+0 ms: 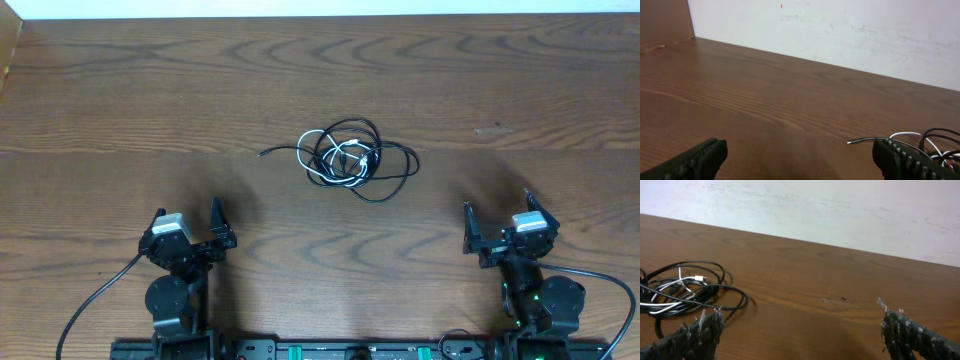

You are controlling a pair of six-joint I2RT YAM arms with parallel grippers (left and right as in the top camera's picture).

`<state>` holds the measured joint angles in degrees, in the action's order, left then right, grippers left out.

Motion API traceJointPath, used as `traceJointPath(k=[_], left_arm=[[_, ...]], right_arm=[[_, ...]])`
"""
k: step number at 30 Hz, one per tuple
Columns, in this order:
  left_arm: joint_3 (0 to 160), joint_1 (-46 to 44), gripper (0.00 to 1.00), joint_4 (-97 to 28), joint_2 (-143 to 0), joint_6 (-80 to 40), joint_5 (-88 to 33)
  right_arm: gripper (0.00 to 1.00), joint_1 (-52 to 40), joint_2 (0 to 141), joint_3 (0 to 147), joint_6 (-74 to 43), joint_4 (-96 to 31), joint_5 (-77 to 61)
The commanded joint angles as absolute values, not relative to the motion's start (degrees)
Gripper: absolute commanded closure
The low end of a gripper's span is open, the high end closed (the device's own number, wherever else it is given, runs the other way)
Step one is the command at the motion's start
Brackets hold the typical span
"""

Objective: Untangle cables

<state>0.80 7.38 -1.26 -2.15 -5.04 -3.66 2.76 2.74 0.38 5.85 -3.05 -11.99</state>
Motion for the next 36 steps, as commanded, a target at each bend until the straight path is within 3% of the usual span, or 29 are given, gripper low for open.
traceJointPath(k=[1, 13, 30, 36], left_arm=[[0.23, 7.14, 0.02, -3.79, -2.48, -4.36, -4.14], [4.4, 7.14, 0.02, -3.84, -2.94, -4.32, -8.38], [15.05, 7.14, 0.02, -3.36, -21.41, -4.27, -8.4], [15.27, 7.14, 0.02, -1.76, -22.04, -4.29, -8.34]], right_arm=[[0.01, 3.01, 2.74, 0.32, 5.19, -3.29, -11.97], [0.01, 3.03, 2.74, 0.32, 5.23, -3.25, -11.94], [0.01, 3.03, 2.74, 0.32, 5.26, -3.25, -11.94], [0.01, 3.03, 2.74, 0.32, 5.26, -3.27, -11.94]])
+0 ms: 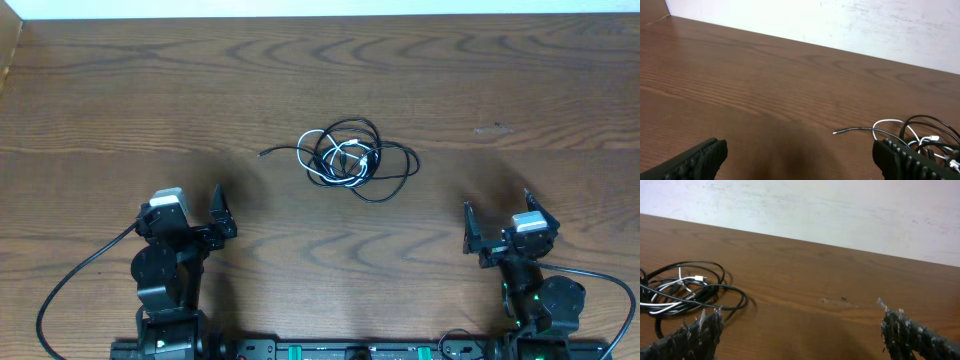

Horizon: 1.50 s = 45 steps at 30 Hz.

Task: Untangle cables
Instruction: 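Move left gripper forward to the left side of the cable bundle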

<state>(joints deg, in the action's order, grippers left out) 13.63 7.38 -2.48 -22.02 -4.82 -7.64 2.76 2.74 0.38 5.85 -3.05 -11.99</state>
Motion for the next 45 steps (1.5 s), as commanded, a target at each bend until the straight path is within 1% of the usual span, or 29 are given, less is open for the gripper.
traceJointPath(k=[1, 13, 21, 30, 35, 45], left_arm=[[15.27, 7.14, 0.02, -1.67, -22.04, -4.29, -8.36], [16.75, 7.14, 0.02, -1.72, -22.65, -4.34, -8.4], [22.68, 7.14, 0.02, -4.29, -28.32, -4.36, -8.6], [29.41, 7.14, 0.02, -5.02, -36.82, -4.29, -15.94], [34.83, 7.14, 0.02, -9.23, -41.58, -4.27, -16.51], [48.86, 7.14, 0.02, -20.43, -51.33, -4.27, -16.51]], right_arm=[[0.01, 3.03, 2.74, 0.32, 5.26, -3.27, -11.94], [0.01, 3.03, 2.74, 0.34, 6.57, -3.25, -11.94], [0.01, 3.03, 2.74, 1.89, 6.52, -3.31, -12.03], [0.01, 3.01, 3.42, 6.48, 6.52, -6.46, -12.6], [0.01, 3.01, 7.51, 10.59, 6.5, -7.6, -12.6], [0.01, 3.01, 22.79, 24.03, 6.5, -12.47, -17.02]])
